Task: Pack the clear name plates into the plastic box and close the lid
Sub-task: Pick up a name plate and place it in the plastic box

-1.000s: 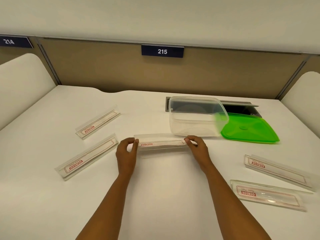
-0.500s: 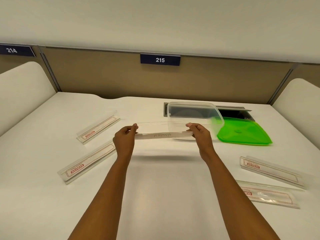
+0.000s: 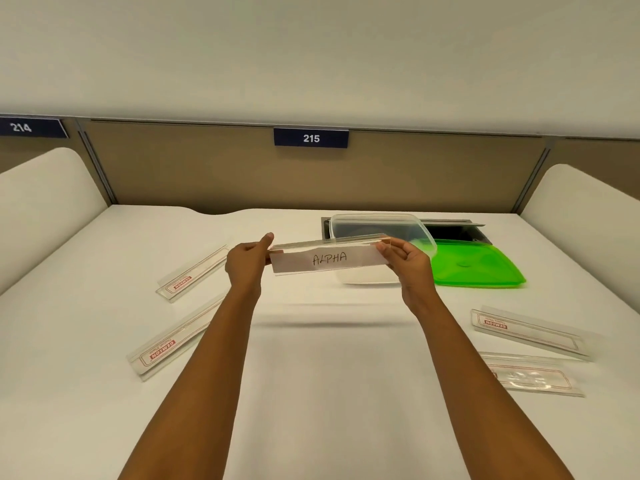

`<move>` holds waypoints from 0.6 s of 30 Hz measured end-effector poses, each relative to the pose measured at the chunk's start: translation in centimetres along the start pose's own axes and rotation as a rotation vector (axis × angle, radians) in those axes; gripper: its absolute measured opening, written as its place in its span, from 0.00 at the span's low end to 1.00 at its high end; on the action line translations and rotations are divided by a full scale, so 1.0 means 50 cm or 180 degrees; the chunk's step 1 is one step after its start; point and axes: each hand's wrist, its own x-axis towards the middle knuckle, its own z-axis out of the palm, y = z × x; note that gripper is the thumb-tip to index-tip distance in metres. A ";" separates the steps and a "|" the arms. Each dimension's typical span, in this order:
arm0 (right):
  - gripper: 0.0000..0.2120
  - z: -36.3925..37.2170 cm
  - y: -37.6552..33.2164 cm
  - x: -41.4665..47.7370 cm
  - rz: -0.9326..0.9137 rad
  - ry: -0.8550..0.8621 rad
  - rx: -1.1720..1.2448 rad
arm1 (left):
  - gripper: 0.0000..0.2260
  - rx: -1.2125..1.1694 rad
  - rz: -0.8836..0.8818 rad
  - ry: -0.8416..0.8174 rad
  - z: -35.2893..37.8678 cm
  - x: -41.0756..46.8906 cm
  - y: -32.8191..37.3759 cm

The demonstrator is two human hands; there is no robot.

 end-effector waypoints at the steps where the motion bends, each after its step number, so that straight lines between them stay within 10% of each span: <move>1: 0.06 0.001 -0.003 0.000 -0.0023 0.0083 0.0037 | 0.16 -0.0058 0.0022 -0.0134 0.001 -0.002 0.005; 8: 0.13 -0.024 -0.030 0.024 -0.0129 0.0502 -0.0038 | 0.14 0.0195 0.0558 -0.0937 0.031 -0.006 0.029; 18: 0.16 -0.117 -0.077 0.120 -0.0363 -0.0006 -0.0702 | 0.15 0.1240 0.1275 -0.0698 0.135 0.009 0.059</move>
